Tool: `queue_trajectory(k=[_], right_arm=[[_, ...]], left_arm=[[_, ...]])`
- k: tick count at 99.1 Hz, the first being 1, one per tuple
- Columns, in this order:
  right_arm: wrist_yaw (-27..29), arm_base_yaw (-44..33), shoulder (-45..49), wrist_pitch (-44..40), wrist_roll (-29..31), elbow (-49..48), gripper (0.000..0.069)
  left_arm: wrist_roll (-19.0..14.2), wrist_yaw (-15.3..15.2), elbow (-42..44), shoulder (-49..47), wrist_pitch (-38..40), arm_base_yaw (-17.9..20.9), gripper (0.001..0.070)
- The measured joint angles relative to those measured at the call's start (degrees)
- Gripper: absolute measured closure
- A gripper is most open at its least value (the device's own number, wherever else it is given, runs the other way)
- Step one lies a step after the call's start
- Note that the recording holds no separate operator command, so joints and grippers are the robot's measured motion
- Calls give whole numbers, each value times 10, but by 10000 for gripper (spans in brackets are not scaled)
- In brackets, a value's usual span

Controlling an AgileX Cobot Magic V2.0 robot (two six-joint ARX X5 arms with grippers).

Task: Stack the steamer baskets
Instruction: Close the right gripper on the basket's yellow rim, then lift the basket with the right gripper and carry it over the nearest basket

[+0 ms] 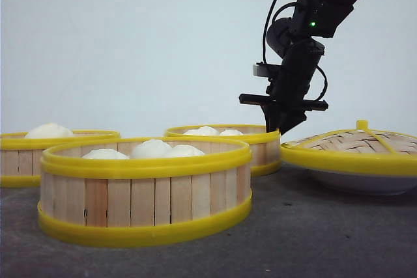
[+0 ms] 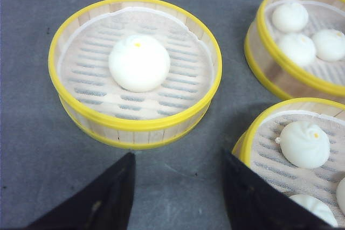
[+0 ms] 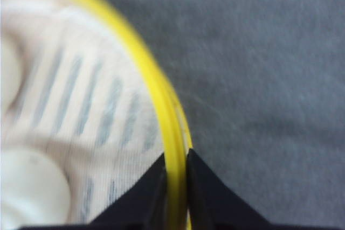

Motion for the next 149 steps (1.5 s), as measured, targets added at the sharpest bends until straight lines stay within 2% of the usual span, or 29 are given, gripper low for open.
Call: queue_trajectory(k=[13, 24, 48, 58, 73, 100, 114, 137, 149], right_arm=[[-1, 1, 3, 18, 7, 1, 661], [-7, 1, 9, -4, 14, 36, 661], [-37, 6, 10, -130, 8, 177, 661], [-40, 17, 6, -206, -14, 218, 662], [-40, 42, -19, -302, -52, 223, 662], [-30, 96, -143, -375, -67, 221, 662], [-2, 121, -242, -359, -71, 146, 662], [-3, 142, -412, -237, -75, -143, 662], [-11, 143, -473, -214, -77, -241, 662]], left_arm=[[0, 0, 0, 0, 0, 0, 412], [0, 0, 0, 0, 0, 0, 412], [0, 0, 0, 0, 3, 0, 412], [0, 0, 0, 0, 5, 0, 412], [0, 0, 0, 0, 5, 0, 412], [7, 0, 0, 0, 5, 0, 412], [13, 0, 0, 0, 5, 0, 412], [14, 0, 0, 0, 5, 0, 412], [14, 0, 0, 0, 5, 0, 412]])
